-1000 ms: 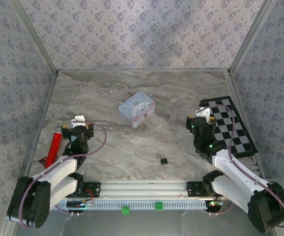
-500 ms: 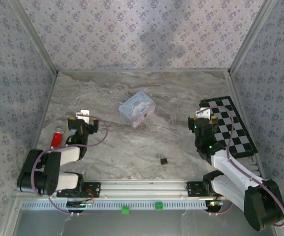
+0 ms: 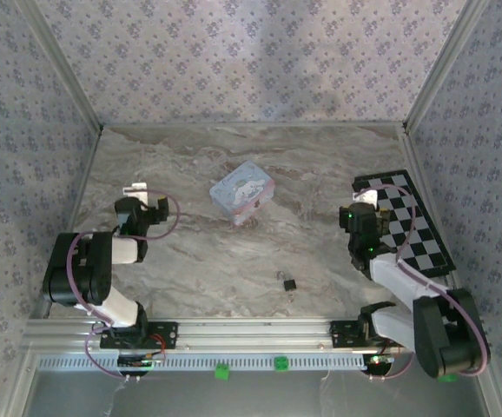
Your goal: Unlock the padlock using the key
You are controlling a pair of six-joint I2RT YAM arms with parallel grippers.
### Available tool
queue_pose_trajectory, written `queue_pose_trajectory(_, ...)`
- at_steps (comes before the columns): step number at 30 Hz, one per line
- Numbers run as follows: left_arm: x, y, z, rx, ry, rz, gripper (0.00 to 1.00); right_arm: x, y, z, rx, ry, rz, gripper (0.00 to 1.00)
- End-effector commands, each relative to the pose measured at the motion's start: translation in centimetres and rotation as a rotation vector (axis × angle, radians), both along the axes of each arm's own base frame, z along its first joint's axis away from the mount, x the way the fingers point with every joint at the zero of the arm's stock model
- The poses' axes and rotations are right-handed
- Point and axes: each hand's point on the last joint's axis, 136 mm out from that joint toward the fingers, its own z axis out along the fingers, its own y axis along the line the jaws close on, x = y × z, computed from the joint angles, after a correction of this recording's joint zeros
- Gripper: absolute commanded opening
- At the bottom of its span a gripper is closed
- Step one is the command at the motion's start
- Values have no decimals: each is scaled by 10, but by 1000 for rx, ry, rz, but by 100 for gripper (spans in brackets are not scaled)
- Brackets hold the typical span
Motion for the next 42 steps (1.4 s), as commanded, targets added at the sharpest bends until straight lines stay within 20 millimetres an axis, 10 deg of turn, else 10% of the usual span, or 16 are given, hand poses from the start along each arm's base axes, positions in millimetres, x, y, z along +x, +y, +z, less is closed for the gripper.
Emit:
queue_pose_trajectory(1,6,-4,10,-32,-27,-16,100,14,-4,-2,32,-28,-6,85)
queue_pose_trajectory(19,6,-3,10,-29,-31,-12,100,62,-4,-24,140,-125,164,87)
queue_pose_trajectory(42,6,-3,10,-35,-30,-18,100,62,-4,-26,158,-114,175,99)
